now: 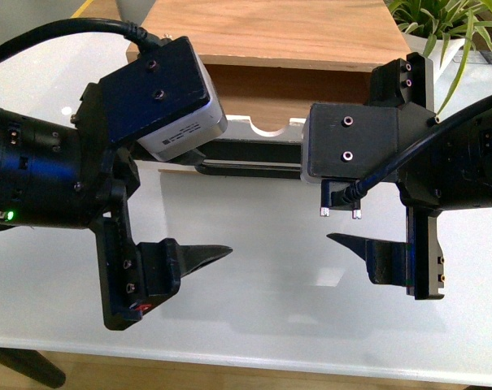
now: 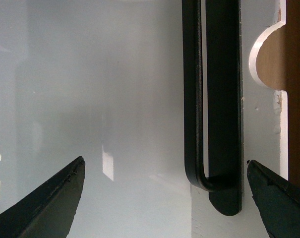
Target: Close drawer sideways
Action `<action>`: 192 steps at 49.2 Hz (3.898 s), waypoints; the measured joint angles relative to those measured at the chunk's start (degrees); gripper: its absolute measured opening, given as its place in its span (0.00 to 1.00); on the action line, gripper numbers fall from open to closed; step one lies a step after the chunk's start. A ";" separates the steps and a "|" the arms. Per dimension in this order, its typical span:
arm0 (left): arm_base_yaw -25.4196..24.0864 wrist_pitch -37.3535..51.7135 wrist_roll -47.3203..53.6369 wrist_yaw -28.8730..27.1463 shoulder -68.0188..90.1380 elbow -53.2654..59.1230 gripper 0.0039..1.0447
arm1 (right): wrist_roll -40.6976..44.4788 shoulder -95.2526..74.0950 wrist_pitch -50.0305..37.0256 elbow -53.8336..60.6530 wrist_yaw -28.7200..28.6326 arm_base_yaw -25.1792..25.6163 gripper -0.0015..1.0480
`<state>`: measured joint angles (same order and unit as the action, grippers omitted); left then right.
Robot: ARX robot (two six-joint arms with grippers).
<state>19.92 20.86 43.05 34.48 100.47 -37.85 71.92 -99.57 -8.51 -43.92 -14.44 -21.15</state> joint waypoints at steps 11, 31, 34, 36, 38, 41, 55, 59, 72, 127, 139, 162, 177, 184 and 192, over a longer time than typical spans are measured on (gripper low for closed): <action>0.55 -1.27 0.37 0.07 2.29 -2.84 0.92 | 0.24 -1.07 0.35 -0.87 -0.04 0.00 0.91; 0.96 -3.34 0.70 0.48 6.60 -8.35 0.92 | 0.39 -4.20 0.50 -2.67 -0.44 0.20 0.91; 1.03 -3.78 0.76 0.48 7.32 -9.16 0.92 | 0.39 -4.70 0.48 -2.99 -0.44 0.24 0.91; 1.05 -4.15 0.81 0.48 7.80 -9.77 0.92 | 0.39 -5.01 0.48 -3.23 -0.50 0.26 0.91; 1.05 -4.44 0.85 0.48 8.37 -10.34 0.92 | 0.42 -5.25 0.48 -3.50 -0.63 0.26 0.91; 1.05 -4.87 0.83 0.48 9.22 -11.28 0.92 | 0.39 -5.70 0.42 -4.02 -0.63 0.28 0.91; 1.05 -6.16 0.83 0.50 11.93 -14.43 0.92 | 0.39 -7.37 0.39 -5.66 -1.01 0.48 0.91; 1.05 -6.62 0.83 0.59 12.41 -15.02 0.92 | 0.39 -7.74 0.44 -5.84 -1.09 0.48 0.91; 1.03 -8.02 0.96 1.20 13.35 -15.91 0.92 | 0.68 -8.83 0.74 -6.60 -1.05 0.46 0.91; 1.11 -12.17 2.12 -0.02 19.69 -22.86 0.92 | 0.13 -13.73 -1.55 -9.11 0.98 -0.20 0.91; 1.18 -12.07 1.46 -0.74 20.85 -25.31 0.92 | -0.57 -15.54 -3.63 -11.37 1.49 0.92 0.91; 0.63 -13.33 0.39 -2.40 25.70 -33.38 0.92 | -0.83 -20.17 -3.39 -18.32 1.75 2.49 0.91; 0.31 -15.69 -0.72 -3.37 29.79 -40.72 0.92 | -1.31 -24.15 -1.73 -24.76 1.97 3.54 0.91; 0.07 -17.16 -0.85 -3.58 31.47 -44.15 0.92 | -1.25 -25.75 -1.38 -27.58 1.97 3.87 0.91; 0.00 -18.05 -0.87 -3.50 31.98 -45.40 0.92 | -1.31 -26.08 -0.83 -28.17 1.84 3.96 0.91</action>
<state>19.92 2.81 42.17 30.98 132.44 -83.24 70.61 -125.64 -9.34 -72.10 -12.60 -17.19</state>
